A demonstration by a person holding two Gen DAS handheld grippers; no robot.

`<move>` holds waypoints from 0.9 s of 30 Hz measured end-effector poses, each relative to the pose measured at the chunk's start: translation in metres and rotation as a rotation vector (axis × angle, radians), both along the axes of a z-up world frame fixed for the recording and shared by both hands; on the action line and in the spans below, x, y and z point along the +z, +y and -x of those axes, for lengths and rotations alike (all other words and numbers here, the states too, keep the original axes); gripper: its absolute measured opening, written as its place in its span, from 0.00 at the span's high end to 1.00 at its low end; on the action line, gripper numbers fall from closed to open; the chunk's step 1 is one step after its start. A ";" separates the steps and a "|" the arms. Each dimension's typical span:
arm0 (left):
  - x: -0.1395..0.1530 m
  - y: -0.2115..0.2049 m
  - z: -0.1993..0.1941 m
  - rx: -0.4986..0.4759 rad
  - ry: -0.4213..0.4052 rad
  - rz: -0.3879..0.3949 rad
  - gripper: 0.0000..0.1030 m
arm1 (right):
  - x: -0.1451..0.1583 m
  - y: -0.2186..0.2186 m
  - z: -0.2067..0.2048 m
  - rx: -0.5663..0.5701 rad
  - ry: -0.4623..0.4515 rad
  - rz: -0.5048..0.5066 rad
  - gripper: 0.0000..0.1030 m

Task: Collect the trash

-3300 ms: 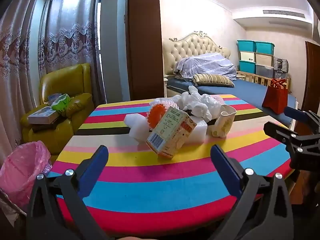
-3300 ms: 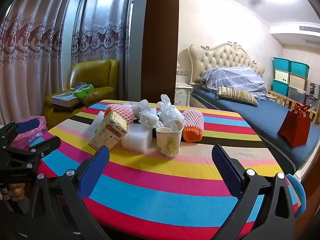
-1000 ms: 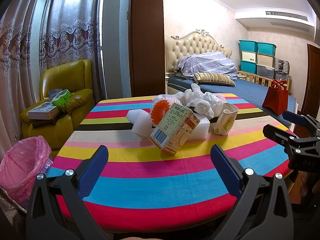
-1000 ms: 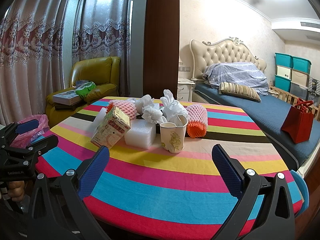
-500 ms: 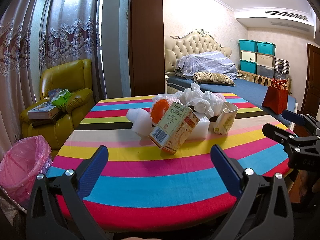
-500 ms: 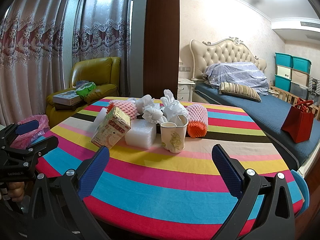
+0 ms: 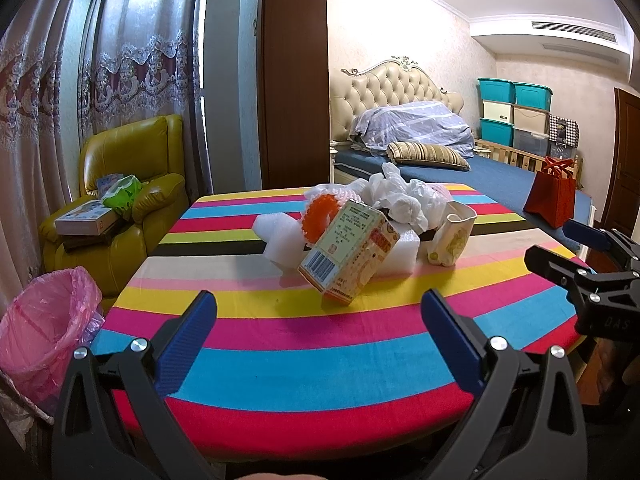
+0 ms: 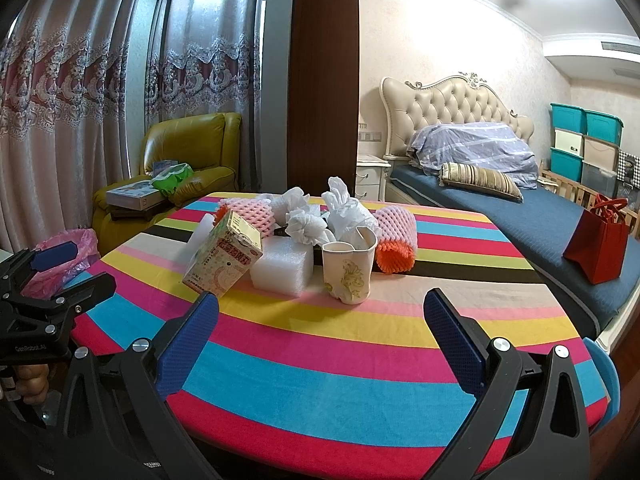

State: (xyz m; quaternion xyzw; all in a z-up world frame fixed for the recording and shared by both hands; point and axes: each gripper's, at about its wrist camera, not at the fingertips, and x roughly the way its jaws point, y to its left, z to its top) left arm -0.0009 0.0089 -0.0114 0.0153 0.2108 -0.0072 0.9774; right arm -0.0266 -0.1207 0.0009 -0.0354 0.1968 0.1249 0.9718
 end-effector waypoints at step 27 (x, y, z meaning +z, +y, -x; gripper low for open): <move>-0.006 0.005 -0.057 -0.067 0.126 0.080 0.04 | -0.032 0.006 -0.126 -0.044 0.244 -0.027 0.07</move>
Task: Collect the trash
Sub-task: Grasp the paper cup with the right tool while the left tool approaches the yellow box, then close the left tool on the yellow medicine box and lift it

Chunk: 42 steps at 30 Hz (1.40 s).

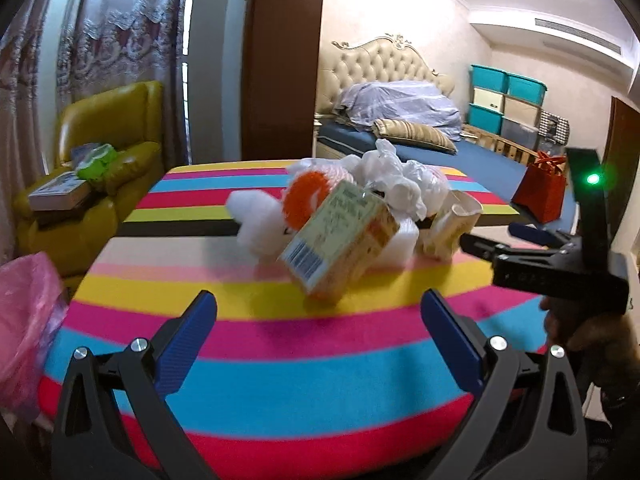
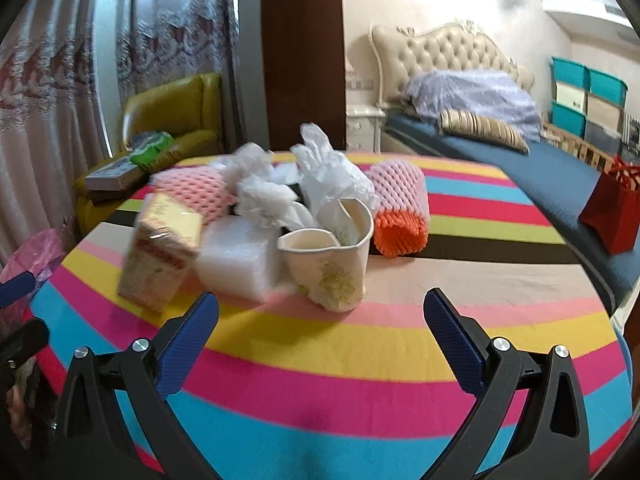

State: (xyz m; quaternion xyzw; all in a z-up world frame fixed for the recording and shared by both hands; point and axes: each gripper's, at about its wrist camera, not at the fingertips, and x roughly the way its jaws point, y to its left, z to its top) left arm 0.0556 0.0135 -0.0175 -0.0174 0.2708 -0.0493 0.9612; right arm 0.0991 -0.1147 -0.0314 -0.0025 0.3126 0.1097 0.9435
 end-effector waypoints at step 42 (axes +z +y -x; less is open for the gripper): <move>-0.024 -0.033 -0.100 -0.140 0.047 -0.261 0.04 | -0.011 -0.021 -0.002 0.006 -0.006 -0.101 0.53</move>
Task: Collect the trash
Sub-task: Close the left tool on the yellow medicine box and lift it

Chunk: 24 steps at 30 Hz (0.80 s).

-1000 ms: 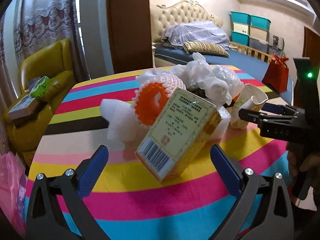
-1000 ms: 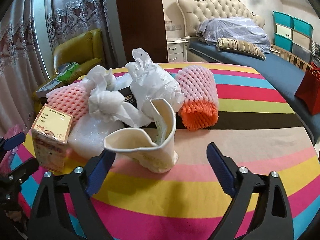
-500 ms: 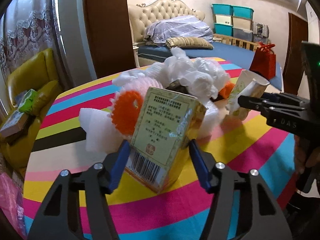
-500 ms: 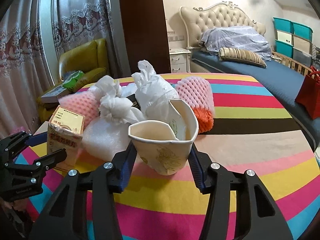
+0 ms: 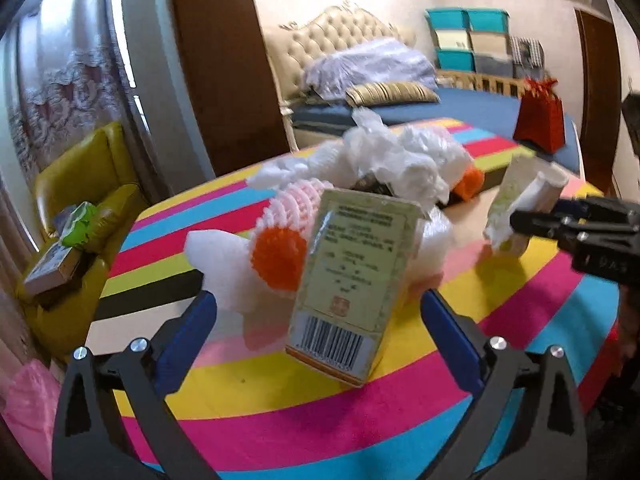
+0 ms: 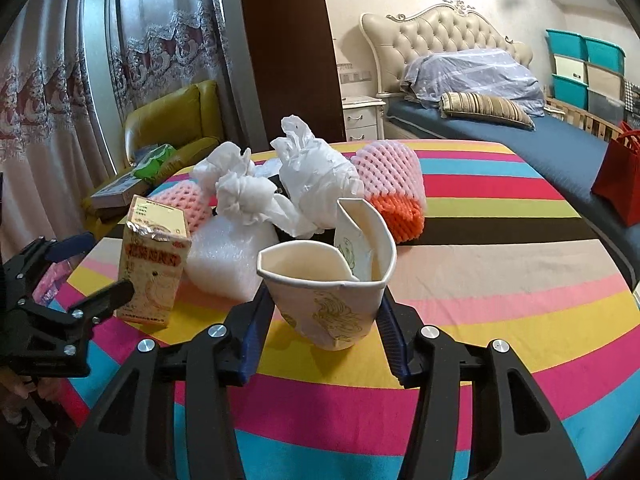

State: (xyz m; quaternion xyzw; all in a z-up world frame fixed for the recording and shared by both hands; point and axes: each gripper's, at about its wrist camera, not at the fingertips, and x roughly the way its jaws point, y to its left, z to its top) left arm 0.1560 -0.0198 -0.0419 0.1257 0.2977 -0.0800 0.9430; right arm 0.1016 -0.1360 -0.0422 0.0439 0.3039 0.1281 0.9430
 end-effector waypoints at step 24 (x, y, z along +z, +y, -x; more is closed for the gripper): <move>-0.002 0.024 0.058 -0.014 -0.011 0.131 0.83 | 0.006 0.041 0.043 0.134 -0.062 0.062 0.53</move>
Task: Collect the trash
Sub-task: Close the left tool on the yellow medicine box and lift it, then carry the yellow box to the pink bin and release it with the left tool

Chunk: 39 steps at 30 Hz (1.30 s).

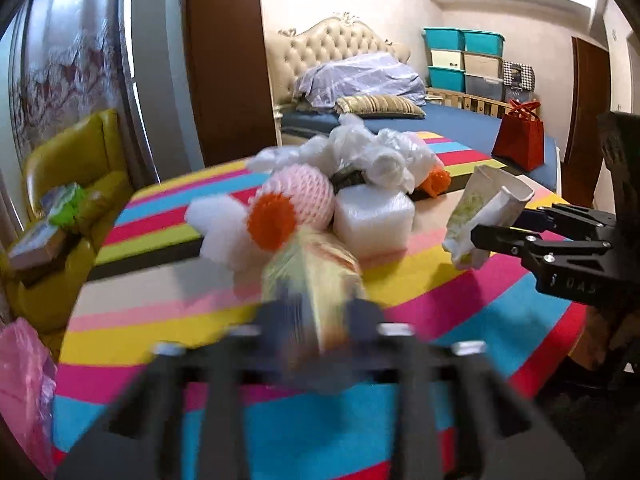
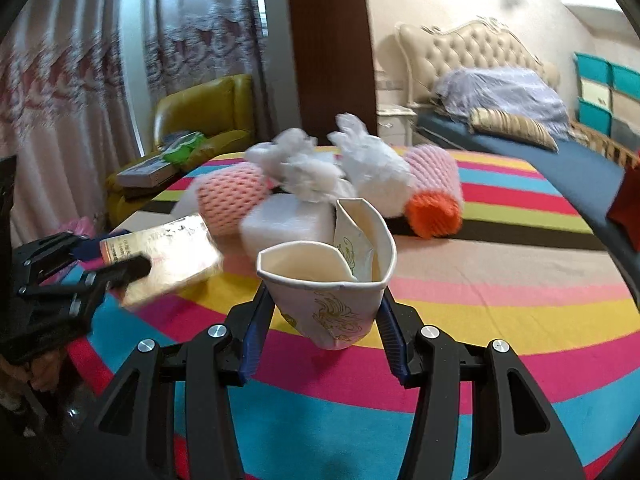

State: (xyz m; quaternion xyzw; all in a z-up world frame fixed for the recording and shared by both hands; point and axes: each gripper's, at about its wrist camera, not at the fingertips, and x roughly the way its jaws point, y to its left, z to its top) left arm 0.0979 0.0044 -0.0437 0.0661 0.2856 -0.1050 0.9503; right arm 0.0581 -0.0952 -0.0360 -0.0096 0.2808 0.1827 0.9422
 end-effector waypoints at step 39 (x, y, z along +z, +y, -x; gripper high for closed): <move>0.008 0.090 0.057 0.261 -0.014 0.084 0.52 | 0.015 0.084 0.022 0.233 -0.050 0.101 0.52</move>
